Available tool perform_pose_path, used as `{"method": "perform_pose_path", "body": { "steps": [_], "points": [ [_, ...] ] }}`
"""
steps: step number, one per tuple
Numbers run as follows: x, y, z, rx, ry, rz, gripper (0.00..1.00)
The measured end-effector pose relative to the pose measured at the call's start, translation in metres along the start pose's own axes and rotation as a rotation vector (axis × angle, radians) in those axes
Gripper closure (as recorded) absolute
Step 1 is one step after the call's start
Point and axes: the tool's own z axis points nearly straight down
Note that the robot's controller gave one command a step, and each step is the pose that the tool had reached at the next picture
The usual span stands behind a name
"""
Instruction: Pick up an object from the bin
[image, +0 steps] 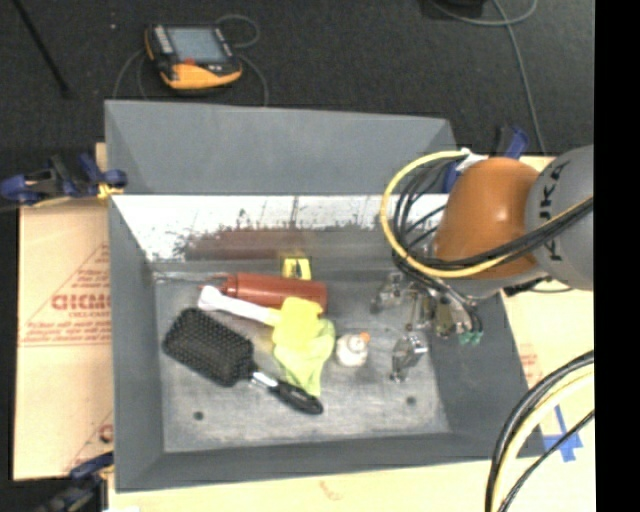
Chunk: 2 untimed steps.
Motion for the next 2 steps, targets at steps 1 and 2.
{"method": "perform_pose_path", "body": {
  "steps": [1, 2],
  "points": [
    [-0.001, 0.001, 0.015, 0.0, 0.005, 0.047, 0.0],
    [-0.016, -0.01, -0.001, -0.003, 0.02, 0.068, 0.0]
  ]
}}
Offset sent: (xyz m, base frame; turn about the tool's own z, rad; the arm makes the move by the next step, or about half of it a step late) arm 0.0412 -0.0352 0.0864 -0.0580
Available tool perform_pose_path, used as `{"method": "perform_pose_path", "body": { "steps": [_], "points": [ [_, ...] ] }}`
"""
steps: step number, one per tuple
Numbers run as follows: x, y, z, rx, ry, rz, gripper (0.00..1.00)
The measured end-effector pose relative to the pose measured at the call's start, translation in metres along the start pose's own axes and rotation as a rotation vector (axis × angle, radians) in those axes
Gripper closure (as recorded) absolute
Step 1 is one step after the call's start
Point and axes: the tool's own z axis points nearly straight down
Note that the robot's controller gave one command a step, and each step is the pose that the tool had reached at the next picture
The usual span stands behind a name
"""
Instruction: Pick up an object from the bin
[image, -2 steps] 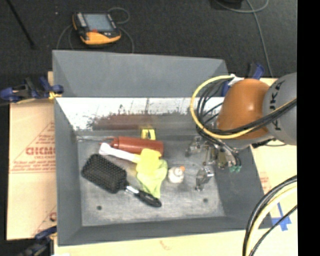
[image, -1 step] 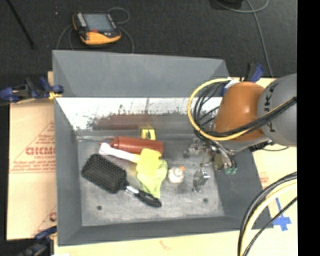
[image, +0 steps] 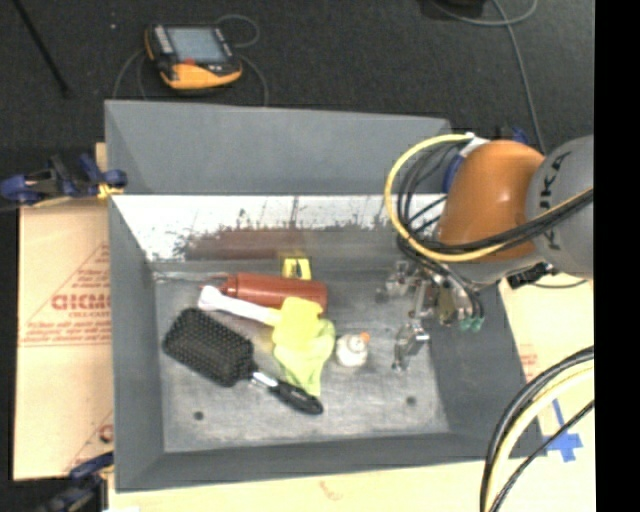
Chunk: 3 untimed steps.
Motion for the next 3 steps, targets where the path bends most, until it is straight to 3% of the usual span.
{"method": "perform_pose_path", "body": {
  "steps": [1, 2, 3],
  "points": [
    [0.032, 0.066, 0.059, 0.012, -0.035, -0.245, 1.0],
    [0.032, 0.066, 0.059, 0.013, -0.035, -0.246, 1.0],
    [0.054, 0.086, 0.052, 0.011, -0.031, -0.161, 1.0]
  ]
}}
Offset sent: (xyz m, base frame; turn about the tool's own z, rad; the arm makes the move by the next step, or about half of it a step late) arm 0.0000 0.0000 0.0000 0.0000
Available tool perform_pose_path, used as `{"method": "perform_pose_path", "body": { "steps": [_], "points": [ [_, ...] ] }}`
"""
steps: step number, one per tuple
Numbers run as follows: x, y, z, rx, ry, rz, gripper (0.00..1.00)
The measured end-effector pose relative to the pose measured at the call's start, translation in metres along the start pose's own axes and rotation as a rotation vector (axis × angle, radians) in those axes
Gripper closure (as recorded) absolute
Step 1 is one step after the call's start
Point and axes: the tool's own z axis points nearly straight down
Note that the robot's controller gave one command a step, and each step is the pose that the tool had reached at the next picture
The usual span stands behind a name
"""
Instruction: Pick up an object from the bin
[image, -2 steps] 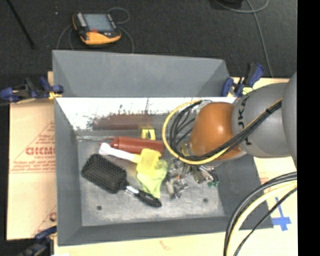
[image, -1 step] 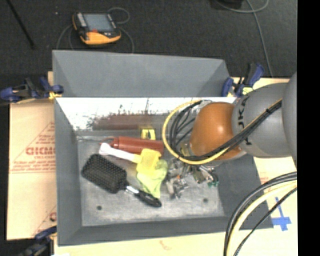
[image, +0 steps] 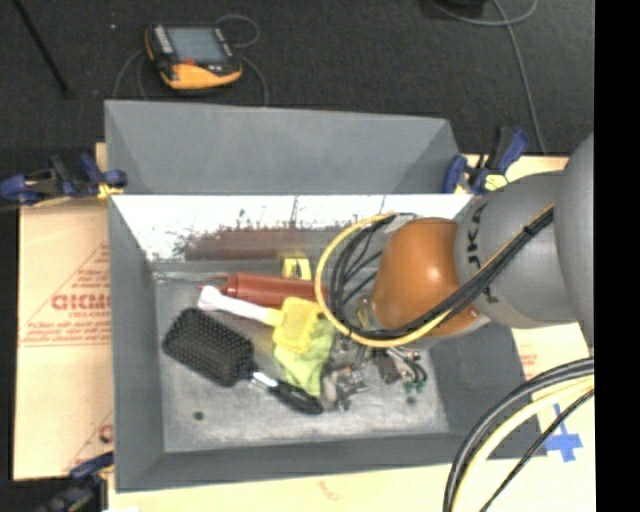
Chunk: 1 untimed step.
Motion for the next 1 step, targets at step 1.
{"method": "perform_pose_path", "body": {
  "steps": [1],
  "points": [
    [0.0124, 0.0107, 0.0015, -0.015, 0.016, -0.004, 1.0]
  ]
}}
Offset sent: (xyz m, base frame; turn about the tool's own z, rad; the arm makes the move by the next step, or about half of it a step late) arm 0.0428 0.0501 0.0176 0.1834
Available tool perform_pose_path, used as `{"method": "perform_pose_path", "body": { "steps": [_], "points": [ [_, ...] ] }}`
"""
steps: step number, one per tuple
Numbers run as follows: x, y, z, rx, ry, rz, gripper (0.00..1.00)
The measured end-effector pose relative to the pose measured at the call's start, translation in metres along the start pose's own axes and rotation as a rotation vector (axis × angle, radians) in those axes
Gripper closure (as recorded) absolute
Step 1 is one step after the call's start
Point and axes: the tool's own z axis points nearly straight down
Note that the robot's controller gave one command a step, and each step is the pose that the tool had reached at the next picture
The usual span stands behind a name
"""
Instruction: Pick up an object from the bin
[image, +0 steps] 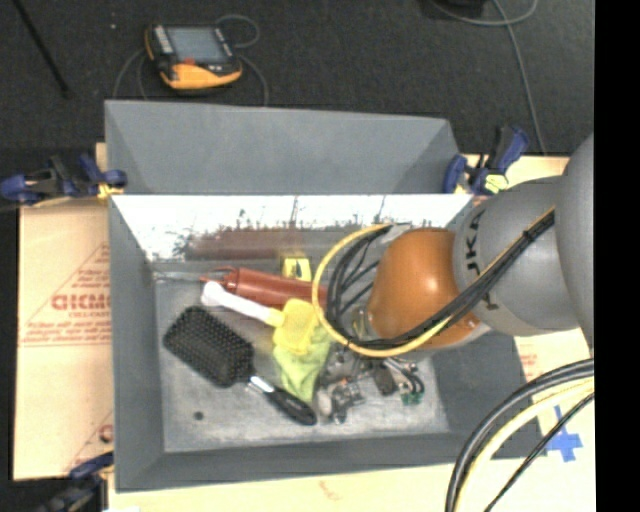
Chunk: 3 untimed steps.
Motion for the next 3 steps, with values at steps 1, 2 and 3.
{"method": "perform_pose_path", "body": {
  "steps": [1, 2, 3],
  "points": [
    [-0.018, 0.0, -0.005, 0.006, 0.007, -0.307, 1.0],
    [0.019, -0.015, -0.083, 0.005, 0.004, -0.039, 1.0],
    [0.019, -0.015, -0.083, 0.006, 0.004, -0.04, 1.0]
  ]
}}
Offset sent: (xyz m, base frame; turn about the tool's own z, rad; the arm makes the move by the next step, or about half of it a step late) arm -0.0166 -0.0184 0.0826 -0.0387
